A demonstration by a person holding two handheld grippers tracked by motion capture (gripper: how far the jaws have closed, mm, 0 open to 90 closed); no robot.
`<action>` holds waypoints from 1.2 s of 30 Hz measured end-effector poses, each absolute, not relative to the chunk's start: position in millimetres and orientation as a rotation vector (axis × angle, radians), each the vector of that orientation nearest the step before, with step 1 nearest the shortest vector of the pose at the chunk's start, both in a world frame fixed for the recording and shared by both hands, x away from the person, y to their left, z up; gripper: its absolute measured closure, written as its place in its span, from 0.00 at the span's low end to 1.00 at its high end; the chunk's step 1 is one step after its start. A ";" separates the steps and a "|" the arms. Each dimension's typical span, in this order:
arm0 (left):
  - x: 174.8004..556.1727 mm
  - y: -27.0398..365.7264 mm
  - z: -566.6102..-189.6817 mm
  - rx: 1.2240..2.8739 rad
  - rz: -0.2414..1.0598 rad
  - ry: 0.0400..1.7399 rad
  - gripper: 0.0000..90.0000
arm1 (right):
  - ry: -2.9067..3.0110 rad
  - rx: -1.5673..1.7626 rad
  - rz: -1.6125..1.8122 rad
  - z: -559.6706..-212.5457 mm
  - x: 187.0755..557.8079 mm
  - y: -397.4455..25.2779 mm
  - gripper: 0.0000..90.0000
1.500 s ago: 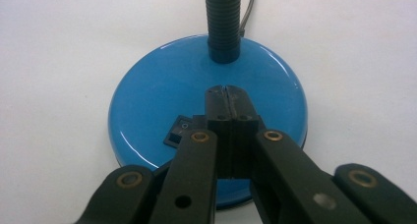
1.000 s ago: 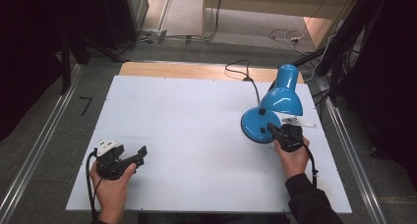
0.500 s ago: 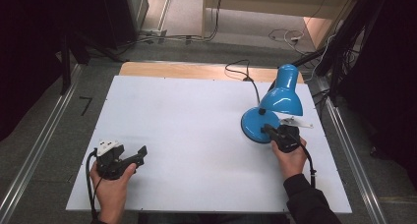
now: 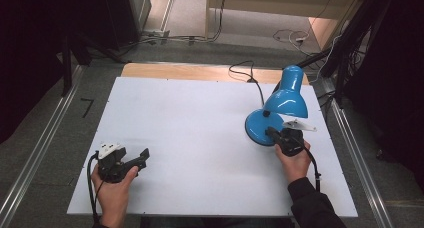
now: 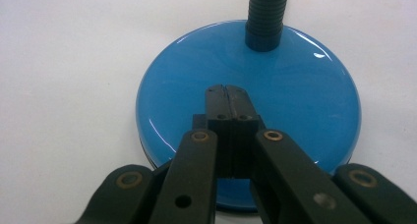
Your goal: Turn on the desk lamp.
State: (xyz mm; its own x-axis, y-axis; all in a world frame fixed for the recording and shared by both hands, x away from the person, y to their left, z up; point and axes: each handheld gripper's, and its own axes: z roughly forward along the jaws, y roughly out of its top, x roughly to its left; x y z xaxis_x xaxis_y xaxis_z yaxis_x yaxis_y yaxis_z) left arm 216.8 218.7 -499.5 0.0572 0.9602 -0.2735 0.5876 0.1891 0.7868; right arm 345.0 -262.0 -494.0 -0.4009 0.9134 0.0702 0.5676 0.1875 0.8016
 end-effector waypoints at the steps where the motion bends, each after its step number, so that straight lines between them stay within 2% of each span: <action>1: 216.7 218.8 -499.5 1.497 0.561 1.630 0.18 | 2.040 1.381 1.085 -494.3 344.6 -261.7 0.98; 36: 216.4 218.9 -499.5 1.496 0.558 1.630 0.18 | 2.038 1.340 1.079 -496.2 341.0 -260.8 0.98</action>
